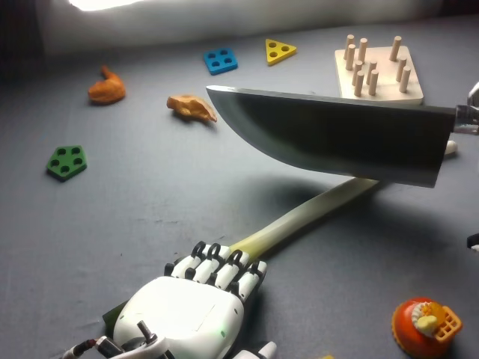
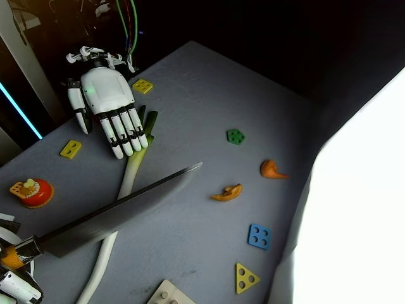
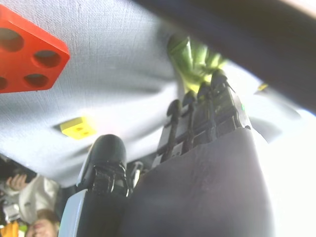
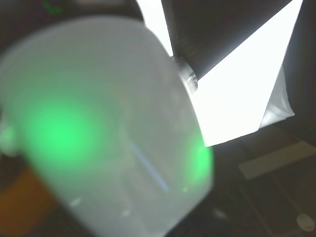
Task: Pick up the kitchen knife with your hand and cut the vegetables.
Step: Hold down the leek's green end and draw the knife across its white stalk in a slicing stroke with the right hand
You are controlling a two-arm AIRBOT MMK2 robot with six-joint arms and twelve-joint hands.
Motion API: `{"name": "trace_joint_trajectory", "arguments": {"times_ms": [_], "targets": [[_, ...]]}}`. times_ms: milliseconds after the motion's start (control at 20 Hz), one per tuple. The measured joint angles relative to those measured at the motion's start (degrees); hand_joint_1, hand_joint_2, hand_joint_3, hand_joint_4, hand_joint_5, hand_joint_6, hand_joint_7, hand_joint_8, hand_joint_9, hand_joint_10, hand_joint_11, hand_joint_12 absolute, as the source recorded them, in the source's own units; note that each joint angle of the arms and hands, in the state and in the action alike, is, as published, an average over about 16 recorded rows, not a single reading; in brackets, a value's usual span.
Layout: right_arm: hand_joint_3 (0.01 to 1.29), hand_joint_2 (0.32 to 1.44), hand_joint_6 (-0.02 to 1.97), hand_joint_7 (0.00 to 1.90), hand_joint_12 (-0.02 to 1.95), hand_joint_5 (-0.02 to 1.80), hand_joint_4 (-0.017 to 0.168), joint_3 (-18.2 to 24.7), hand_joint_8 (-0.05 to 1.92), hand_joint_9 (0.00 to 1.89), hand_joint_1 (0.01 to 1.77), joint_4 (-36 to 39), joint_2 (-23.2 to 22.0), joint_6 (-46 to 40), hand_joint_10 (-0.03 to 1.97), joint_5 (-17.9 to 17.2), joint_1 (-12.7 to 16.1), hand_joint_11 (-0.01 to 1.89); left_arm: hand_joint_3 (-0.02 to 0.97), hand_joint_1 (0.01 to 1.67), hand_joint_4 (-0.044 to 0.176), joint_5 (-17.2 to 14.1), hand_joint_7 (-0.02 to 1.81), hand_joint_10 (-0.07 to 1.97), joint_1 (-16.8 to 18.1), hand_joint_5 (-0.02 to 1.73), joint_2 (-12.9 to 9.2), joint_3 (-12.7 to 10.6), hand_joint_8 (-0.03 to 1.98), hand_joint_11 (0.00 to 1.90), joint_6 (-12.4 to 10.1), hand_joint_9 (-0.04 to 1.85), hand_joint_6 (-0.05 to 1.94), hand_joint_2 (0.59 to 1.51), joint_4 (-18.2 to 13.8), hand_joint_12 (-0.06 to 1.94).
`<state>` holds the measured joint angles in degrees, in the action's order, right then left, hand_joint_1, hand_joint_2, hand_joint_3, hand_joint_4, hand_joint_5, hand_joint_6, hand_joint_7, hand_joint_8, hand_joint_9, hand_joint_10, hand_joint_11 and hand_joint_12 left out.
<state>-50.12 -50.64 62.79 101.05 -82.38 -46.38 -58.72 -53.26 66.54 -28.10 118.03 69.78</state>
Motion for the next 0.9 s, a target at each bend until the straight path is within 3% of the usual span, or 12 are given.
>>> {"name": "trace_joint_trajectory", "arguments": {"times_ms": [50,450,600,800,900], "targets": [[1.19,0.57,1.89,1.51,1.81,1.11,0.052,0.28,1.75,1.54,1.33,0.31,-0.36,-0.23,1.80,-0.31,-0.54,1.56,0.025,0.02,-0.006,0.01,0.02,-0.02,0.00,0.03,0.00,0.00,-0.01,0.02,0.00,0.00,0.01,1.510,-0.02,0.03],[1.11,0.59,1.90,1.51,1.81,1.22,0.112,3.06,1.75,1.54,1.42,1.72,-4.37,-2.45,1.80,-2.20,-4.83,1.56,0.044,0.02,-0.006,0.01,0.05,-0.02,0.10,0.06,-0.03,0.00,-0.01,0.02,0.00,0.03,0.01,1.510,-0.23,0.07],[1.08,0.60,1.90,1.51,1.81,1.24,0.116,3.77,1.75,1.54,1.44,1.90,-5.66,-3.29,1.80,-2.49,-5.87,1.56,0.052,0.02,-0.006,0.01,0.06,-0.02,0.15,0.07,-0.08,0.01,-0.01,0.02,0.00,0.04,0.01,1.510,-0.32,0.10],[1.02,0.61,1.90,1.51,1.81,1.33,0.157,3.13,1.75,1.54,1.51,1.81,-6.33,-3.90,1.79,-2.02,-5.40,1.56,0.055,0.02,-0.006,0.01,0.08,-0.02,0.21,0.08,-0.15,0.01,-0.01,0.02,-0.01,0.05,0.01,1.510,-0.41,0.14],[1.00,0.62,1.90,1.51,1.81,1.34,0.165,1.87,1.75,1.54,1.52,1.84,-6.21,-4.08,1.79,-1.26,-4.19,1.56,0.055,0.02,-0.006,0.02,0.08,-0.02,0.22,0.09,-0.18,0.01,-0.01,0.02,-0.01,0.06,0.01,1.510,-0.42,0.17]]}}
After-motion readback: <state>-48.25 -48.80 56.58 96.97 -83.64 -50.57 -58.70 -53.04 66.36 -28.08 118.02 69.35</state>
